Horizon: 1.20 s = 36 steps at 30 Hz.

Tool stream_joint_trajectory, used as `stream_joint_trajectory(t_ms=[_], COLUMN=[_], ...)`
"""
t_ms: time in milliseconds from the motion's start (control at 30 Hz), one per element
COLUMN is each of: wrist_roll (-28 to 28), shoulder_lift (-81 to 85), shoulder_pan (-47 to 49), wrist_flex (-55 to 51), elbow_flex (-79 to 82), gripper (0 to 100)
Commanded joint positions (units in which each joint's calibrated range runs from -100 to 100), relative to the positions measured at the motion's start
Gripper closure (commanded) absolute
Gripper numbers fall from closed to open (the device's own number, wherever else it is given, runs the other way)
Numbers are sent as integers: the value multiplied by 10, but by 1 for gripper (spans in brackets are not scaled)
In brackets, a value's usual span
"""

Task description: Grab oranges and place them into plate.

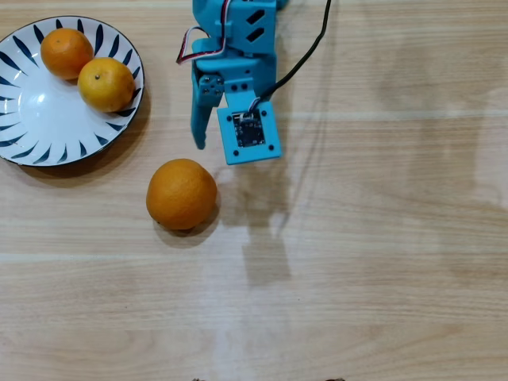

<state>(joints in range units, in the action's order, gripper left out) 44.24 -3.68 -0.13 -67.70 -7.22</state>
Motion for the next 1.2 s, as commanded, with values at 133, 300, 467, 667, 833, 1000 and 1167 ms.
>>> stream_joint_trajectory(t_ms=[133, 300, 467, 667, 833, 1000, 1167], wrist_roll=[18, 18, 9, 0, 0, 0, 5], shoulder_lift=[-100, -166, -210, -243, -275, -305, -322], shoulder_pan=[-14, -30, -46, -59, -64, -65, -70], wrist_flex=[11, 11, 54, 80, 83, 88, 80], elbow_flex=[-109, -143, -153, -153, -156, -151, -149], gripper=[61, 61, 61, 61, 61, 61, 61])
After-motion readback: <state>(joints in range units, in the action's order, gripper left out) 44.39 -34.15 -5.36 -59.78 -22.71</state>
